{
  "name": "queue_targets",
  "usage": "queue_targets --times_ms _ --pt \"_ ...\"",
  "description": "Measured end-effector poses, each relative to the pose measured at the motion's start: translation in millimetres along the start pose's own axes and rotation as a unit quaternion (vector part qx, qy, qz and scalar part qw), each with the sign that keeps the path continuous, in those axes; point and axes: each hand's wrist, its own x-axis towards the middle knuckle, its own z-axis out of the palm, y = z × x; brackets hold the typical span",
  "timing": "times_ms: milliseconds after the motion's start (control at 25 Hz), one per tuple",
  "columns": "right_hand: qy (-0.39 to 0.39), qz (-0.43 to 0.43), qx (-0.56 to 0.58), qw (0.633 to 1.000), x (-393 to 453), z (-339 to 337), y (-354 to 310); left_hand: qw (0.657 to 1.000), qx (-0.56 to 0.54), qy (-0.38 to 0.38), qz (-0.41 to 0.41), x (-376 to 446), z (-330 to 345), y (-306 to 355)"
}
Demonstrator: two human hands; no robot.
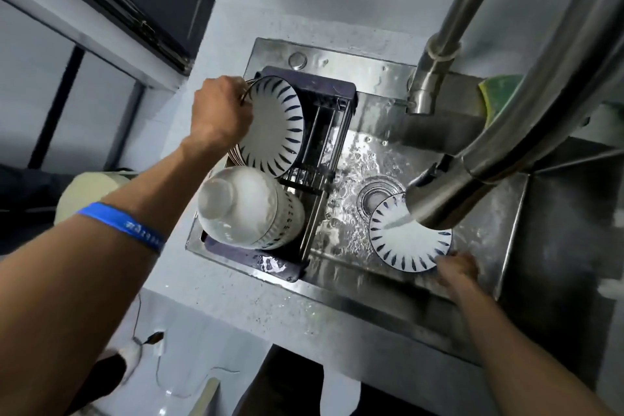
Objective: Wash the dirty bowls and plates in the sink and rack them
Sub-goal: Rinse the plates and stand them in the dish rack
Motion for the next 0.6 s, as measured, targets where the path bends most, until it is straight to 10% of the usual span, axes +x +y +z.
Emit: queue_targets --times_ms 600 --pt "0.055 0.007 0.094 0.994 -70.7 -8.6 -37.2 0.995 0.089 -0.013 0.041 2.7 9.3 -7.6"
